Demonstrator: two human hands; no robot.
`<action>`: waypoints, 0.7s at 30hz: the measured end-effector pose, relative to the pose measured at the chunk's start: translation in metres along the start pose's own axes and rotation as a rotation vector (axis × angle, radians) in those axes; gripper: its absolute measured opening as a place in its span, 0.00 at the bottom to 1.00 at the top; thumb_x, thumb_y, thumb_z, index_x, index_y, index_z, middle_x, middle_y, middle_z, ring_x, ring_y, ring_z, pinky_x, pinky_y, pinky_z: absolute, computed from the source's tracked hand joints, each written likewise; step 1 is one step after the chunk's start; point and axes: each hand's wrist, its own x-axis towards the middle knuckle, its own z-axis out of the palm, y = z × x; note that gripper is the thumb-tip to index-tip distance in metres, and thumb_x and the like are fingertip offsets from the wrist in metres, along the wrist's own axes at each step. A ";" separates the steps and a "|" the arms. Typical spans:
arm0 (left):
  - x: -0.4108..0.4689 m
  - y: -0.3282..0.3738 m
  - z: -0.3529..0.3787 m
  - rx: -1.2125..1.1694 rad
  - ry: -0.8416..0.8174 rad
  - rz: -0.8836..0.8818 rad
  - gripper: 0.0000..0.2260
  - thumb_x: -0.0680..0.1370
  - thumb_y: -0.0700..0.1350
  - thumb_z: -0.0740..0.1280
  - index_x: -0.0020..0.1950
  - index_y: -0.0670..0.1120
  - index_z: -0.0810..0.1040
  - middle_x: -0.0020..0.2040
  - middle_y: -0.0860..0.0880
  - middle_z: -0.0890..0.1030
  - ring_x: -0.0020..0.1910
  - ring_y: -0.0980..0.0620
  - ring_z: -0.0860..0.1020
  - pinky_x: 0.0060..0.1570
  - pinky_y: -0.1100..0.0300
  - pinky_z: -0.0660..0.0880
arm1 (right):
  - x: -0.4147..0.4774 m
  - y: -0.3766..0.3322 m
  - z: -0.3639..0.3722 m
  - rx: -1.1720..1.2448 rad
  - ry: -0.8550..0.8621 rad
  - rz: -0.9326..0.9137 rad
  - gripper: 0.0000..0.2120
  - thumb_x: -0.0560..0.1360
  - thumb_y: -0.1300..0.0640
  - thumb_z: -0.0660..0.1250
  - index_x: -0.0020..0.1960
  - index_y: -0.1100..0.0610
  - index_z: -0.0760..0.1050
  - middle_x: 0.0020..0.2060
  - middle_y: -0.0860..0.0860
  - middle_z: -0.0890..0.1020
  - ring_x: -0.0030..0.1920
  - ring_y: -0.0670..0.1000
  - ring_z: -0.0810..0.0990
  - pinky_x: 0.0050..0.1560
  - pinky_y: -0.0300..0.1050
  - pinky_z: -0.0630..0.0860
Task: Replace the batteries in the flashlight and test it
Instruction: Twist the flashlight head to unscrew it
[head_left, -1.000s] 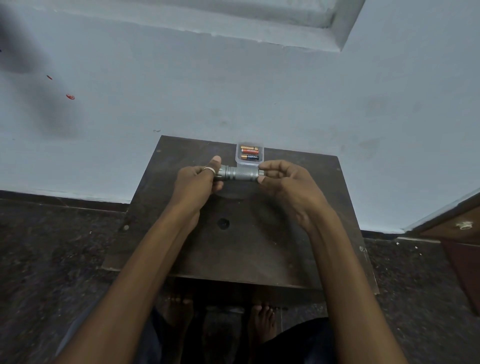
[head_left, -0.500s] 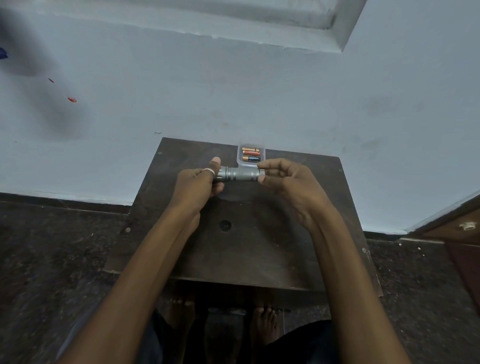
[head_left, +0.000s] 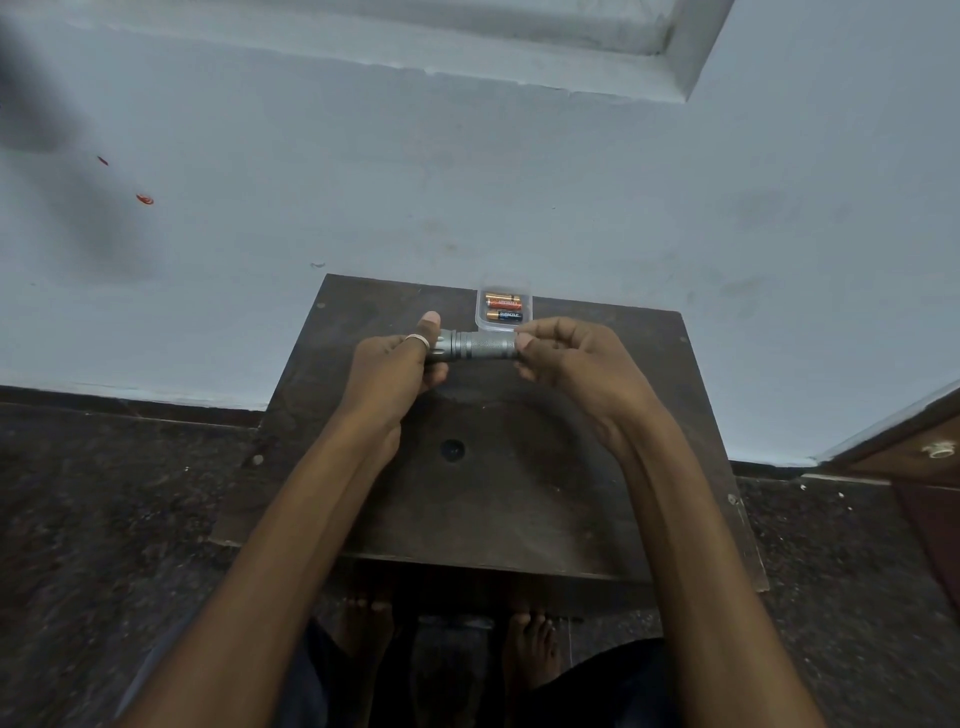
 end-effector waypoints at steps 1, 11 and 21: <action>0.000 0.000 0.000 0.003 -0.002 0.001 0.13 0.76 0.53 0.72 0.39 0.45 0.84 0.31 0.55 0.82 0.33 0.58 0.82 0.44 0.60 0.82 | 0.000 -0.001 -0.001 0.019 -0.008 -0.013 0.05 0.77 0.65 0.71 0.50 0.58 0.82 0.39 0.51 0.85 0.41 0.47 0.83 0.44 0.37 0.79; -0.003 0.003 0.001 -0.024 -0.006 0.007 0.17 0.77 0.51 0.72 0.30 0.46 0.84 0.29 0.56 0.82 0.31 0.58 0.81 0.40 0.62 0.81 | 0.001 0.000 0.001 0.006 0.035 0.012 0.11 0.80 0.52 0.68 0.48 0.59 0.83 0.40 0.54 0.86 0.39 0.47 0.83 0.40 0.37 0.80; -0.006 0.005 0.001 -0.024 0.000 0.027 0.14 0.77 0.51 0.72 0.35 0.45 0.83 0.36 0.52 0.82 0.31 0.59 0.81 0.37 0.64 0.80 | 0.002 0.001 0.000 -0.068 -0.012 -0.018 0.08 0.80 0.57 0.68 0.47 0.60 0.82 0.35 0.54 0.84 0.36 0.47 0.83 0.39 0.38 0.80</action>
